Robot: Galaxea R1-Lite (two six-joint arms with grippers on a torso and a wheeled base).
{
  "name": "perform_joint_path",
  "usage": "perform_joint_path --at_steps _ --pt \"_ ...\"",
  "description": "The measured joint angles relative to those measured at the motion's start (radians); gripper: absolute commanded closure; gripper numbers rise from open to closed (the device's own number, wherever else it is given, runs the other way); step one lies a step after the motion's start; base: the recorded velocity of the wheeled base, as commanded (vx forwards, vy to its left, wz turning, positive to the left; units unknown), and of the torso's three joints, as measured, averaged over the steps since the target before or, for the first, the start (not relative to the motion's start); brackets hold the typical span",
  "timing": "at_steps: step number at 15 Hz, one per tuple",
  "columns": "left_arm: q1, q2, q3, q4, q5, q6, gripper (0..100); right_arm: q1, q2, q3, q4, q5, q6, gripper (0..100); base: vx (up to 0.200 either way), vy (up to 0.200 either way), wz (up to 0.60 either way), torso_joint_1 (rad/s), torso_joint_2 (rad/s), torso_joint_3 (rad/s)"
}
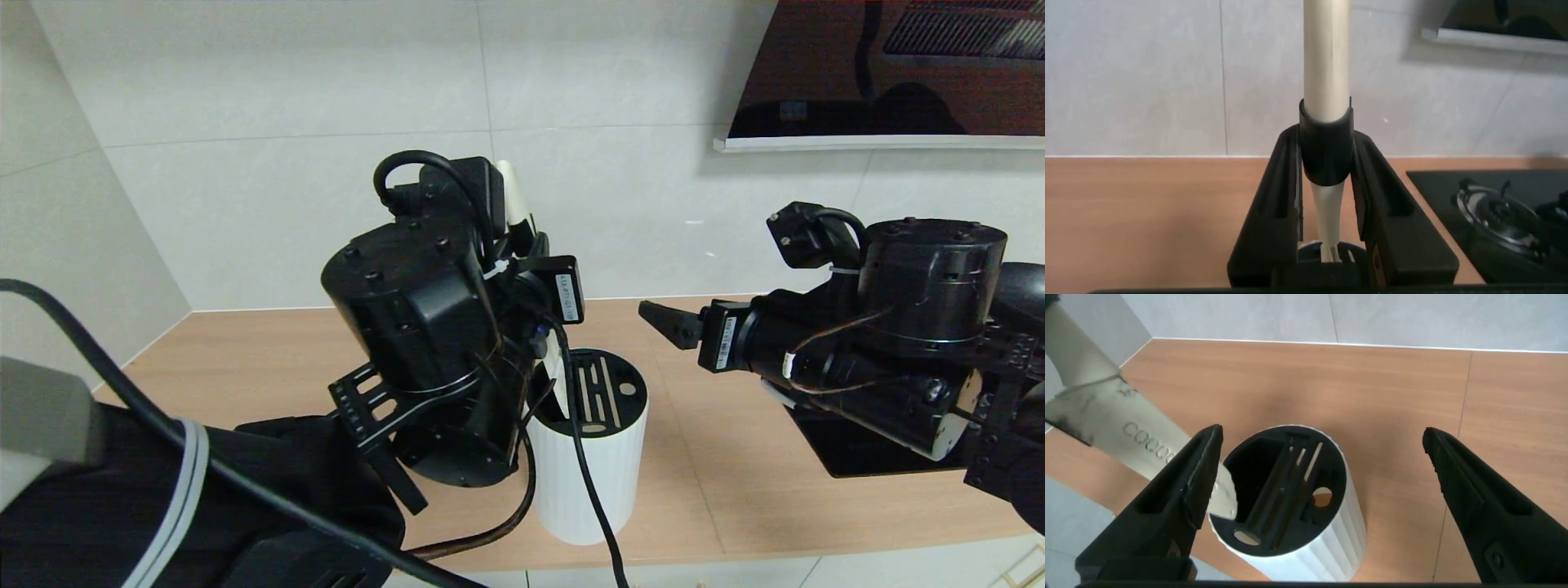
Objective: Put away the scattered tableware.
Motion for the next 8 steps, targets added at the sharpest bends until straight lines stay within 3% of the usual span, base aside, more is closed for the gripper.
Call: perform_joint_path --at_steps 8 --pt "0.001 0.063 -0.001 -0.043 0.000 0.000 100 0.000 0.000 0.002 -0.003 0.000 -0.003 0 0.000 0.000 0.00 0.000 0.00 0.000"
